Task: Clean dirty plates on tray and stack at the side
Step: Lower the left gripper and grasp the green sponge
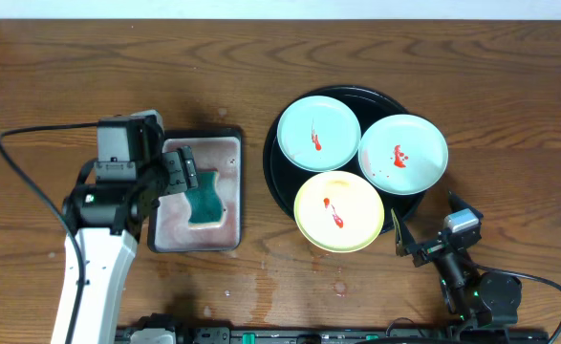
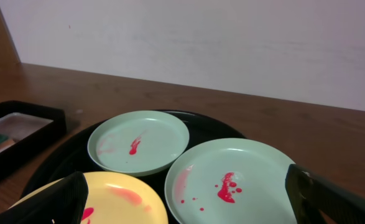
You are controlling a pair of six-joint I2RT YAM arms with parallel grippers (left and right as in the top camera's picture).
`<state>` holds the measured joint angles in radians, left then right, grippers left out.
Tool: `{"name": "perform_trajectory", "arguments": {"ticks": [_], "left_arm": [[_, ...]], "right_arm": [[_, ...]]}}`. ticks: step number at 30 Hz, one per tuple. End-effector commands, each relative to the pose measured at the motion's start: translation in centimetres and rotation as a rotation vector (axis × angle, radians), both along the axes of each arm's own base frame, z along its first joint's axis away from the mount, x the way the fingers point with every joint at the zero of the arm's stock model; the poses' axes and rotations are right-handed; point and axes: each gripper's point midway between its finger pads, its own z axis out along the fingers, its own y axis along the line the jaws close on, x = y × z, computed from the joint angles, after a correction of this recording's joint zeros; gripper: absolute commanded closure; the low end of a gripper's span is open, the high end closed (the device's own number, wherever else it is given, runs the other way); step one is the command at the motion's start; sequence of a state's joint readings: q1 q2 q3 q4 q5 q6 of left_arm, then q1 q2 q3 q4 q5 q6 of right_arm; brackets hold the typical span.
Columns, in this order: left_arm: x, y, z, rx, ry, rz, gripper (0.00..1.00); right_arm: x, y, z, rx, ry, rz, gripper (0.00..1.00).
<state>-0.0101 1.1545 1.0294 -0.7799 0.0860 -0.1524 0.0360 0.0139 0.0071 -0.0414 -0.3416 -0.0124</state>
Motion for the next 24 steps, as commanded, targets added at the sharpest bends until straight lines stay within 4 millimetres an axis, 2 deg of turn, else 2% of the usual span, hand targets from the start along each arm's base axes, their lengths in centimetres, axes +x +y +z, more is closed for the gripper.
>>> {"name": "perform_trajectory", "arguments": {"ticks": [1, 4, 9, 20, 24], "left_arm": [[0.1, 0.4, -1.4, 0.013, 0.075, 0.013, 0.18], [-0.3, 0.4, -3.3, 0.014, 0.161, 0.012, 0.18], [-1.0, -0.3, -5.8, 0.023, 0.247, -0.013, 0.32], [-2.2, -0.9, -9.5, 0.004, 0.281, 0.014, 0.34], [-1.9, -1.3, -10.4, -0.003, 0.256, 0.012, 0.36]], "right_arm": [[0.0, 0.1, -0.1, -0.010, 0.000, 0.007, 0.01], [0.0, 0.1, -0.1, -0.011, 0.000, 0.007, 0.01], [0.0, 0.1, -0.1, -0.011, 0.000, 0.007, 0.01], [0.0, 0.1, -0.1, -0.011, 0.000, 0.007, 0.01], [0.0, 0.1, -0.1, -0.011, 0.000, 0.007, 0.01]]}}
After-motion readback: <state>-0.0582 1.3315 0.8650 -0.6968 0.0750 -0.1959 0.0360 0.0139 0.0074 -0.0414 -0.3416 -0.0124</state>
